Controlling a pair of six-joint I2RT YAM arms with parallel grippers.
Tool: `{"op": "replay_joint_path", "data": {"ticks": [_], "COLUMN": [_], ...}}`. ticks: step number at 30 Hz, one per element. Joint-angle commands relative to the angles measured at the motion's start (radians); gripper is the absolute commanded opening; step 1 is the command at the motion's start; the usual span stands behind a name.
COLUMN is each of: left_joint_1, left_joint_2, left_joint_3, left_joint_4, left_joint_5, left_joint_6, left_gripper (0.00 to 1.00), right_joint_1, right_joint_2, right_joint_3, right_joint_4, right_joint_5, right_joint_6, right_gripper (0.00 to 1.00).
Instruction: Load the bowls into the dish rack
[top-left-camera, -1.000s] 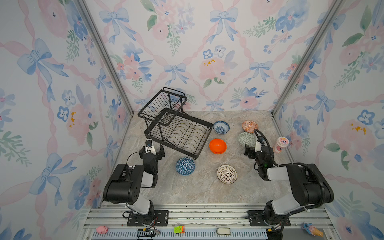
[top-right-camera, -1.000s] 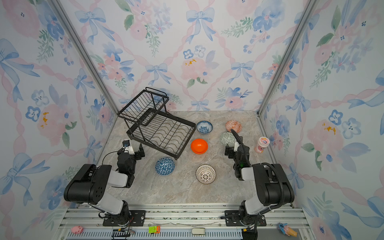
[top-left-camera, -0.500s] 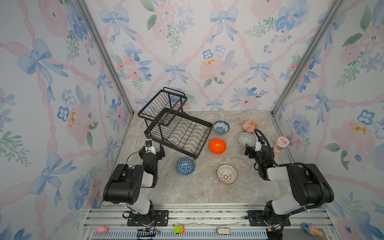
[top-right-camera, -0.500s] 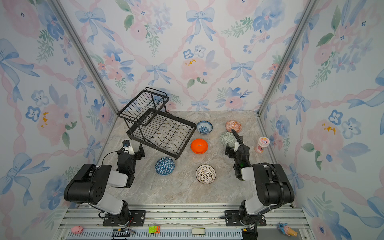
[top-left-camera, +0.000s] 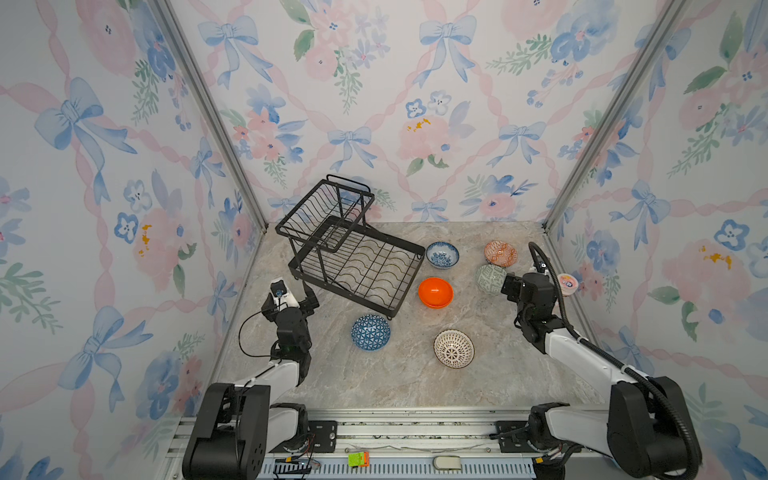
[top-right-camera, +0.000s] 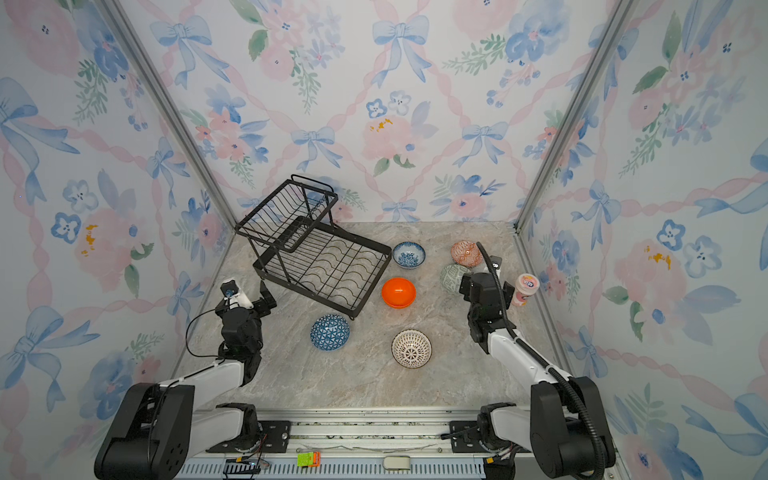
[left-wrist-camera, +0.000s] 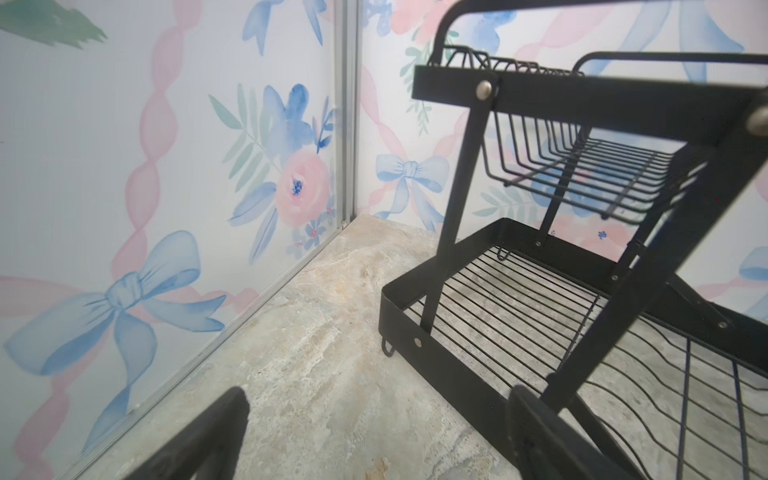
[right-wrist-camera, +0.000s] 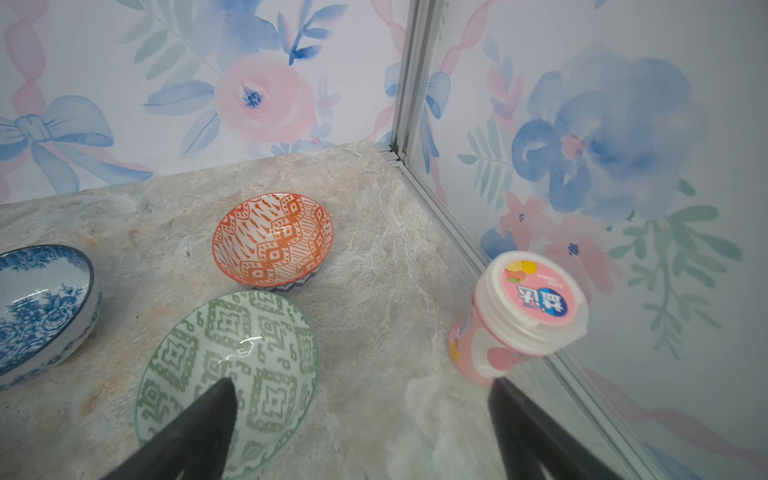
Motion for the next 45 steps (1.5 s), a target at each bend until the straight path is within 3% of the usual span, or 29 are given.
{"op": "replay_joint_path", "data": {"ticks": [1, 3, 5, 9, 13, 17, 21, 29, 36, 42, 45], "left_joint_1": [-0.023, -0.052, -0.059, -0.058, -0.059, -0.073, -0.147, -0.23, -0.252, -0.253, -0.254], "left_joint_2": [-0.104, -0.181, -0.263, -0.434, -0.507, -0.424, -0.335, -0.249, -0.265, -0.257, -0.253], "left_joint_3": [0.034, 0.036, 0.035, 0.015, 0.044, 0.116, 0.175, 0.212, 0.179, 0.175, 0.175], "left_joint_4": [-0.347, -0.459, -0.594, -0.692, -0.741, -0.766, -0.798, -0.792, -0.786, -0.787, -0.787], "left_joint_5": [-0.112, -0.235, -0.274, -0.148, -0.026, 0.143, 0.165, 0.282, 0.284, 0.301, 0.301], "left_joint_6": [-0.119, -0.189, -0.324, -0.434, -0.466, -0.482, -0.516, -0.504, -0.495, -0.5, -0.5], "left_gripper": [0.98, 0.98, 0.98, 0.98, 0.98, 0.98, 0.98, 0.98, 0.98, 0.98, 0.98], "right_joint_1": [-0.002, 0.031, 0.098, 0.263, 0.422, 0.557, 0.643, 0.664, 0.663, 0.663, 0.661], "right_joint_2": [-0.066, -0.097, -0.126, -0.113, 0.008, 0.2, 0.4, 0.651, 0.782, 0.878, 0.899], "right_joint_3": [0.096, 0.139, 0.165, 0.263, 0.396, 0.548, 0.693, 0.841, 0.922, 1.014, 1.03], "right_joint_4": [-0.282, -0.359, -0.401, -0.497, -0.585, -0.639, -0.665, -0.65, -0.644, -0.679, -0.695], "right_joint_5": [-0.039, -0.095, -0.091, -0.066, -0.039, -0.045, -0.071, -0.226, -0.301, -0.318, -0.306], "right_joint_6": [0.146, 0.161, 0.17, 0.247, 0.33, 0.403, 0.452, 0.52, 0.538, 0.535, 0.531], "right_gripper": [0.97, 0.97, 0.97, 0.97, 0.97, 0.97, 0.99, 0.87, 0.72, 0.57, 0.55]}}
